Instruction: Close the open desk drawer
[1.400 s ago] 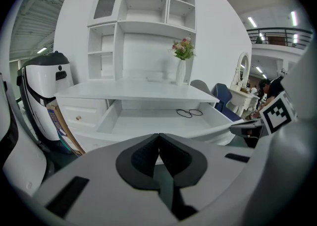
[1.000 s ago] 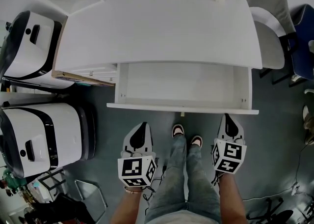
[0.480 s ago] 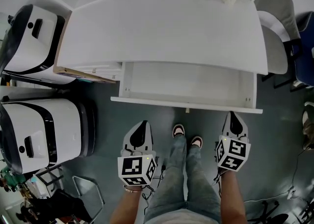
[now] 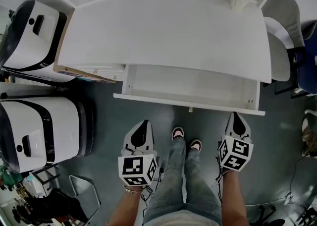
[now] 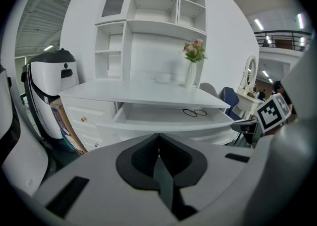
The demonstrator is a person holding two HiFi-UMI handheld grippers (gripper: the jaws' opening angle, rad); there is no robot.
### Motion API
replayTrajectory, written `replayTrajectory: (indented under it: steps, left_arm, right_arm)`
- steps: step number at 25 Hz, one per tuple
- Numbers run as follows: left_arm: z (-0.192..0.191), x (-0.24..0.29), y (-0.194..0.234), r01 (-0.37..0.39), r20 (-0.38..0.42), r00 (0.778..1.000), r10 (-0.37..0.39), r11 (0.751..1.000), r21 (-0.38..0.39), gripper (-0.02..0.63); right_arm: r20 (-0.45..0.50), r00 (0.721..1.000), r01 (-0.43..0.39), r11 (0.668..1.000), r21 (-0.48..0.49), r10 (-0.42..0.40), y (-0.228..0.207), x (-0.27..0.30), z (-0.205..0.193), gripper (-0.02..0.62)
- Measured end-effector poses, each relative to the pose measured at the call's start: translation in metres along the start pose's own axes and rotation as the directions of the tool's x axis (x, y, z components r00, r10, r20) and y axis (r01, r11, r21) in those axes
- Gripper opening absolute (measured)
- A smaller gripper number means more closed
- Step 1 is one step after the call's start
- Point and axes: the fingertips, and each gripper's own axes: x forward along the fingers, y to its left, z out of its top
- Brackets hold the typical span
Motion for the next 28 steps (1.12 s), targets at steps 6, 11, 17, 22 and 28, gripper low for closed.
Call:
replayTrajectory:
  steps: [6, 11, 17, 22, 28]
  left_arm:
    - [0.004, 0.008, 0.002, -0.002, 0.001, 1.000, 0.002, 1.000, -0.025, 0.018]
    - [0.005, 0.009, 0.007, -0.014, -0.002, 1.000, 0.014, 0.999, -0.036, 0.018]
    - [0.004, 0.011, 0.016, -0.036, -0.008, 0.999, 0.035, 0.998, -0.048, 0.018]
    - [0.008, 0.014, 0.020, -0.045, -0.006, 0.999, 0.044, 0.998, -0.053, 0.018]
    - [0.009, 0.015, 0.022, -0.047, -0.005, 0.999, 0.047, 0.997, -0.055, 0.018]
  right_arm:
    - [-0.003, 1.000, 0.008, 1.000, -0.002, -0.008, -0.003, 0.008, 0.007, 0.008]
    - [-0.002, 1.000, 0.015, 1.000, -0.004, -0.015, -0.005, 0.014, 0.012, 0.008]
    - [0.003, 1.000, 0.021, 1.000, -0.005, -0.021, -0.006, 0.023, 0.018, 0.008]
    - [0.006, 1.000, 0.023, 1.000, -0.002, -0.023, -0.007, 0.028, 0.023, 0.008]
    - [0.010, 1.000, 0.025, 1.000, 0.002, -0.025, -0.008, 0.034, 0.028, 0.008]
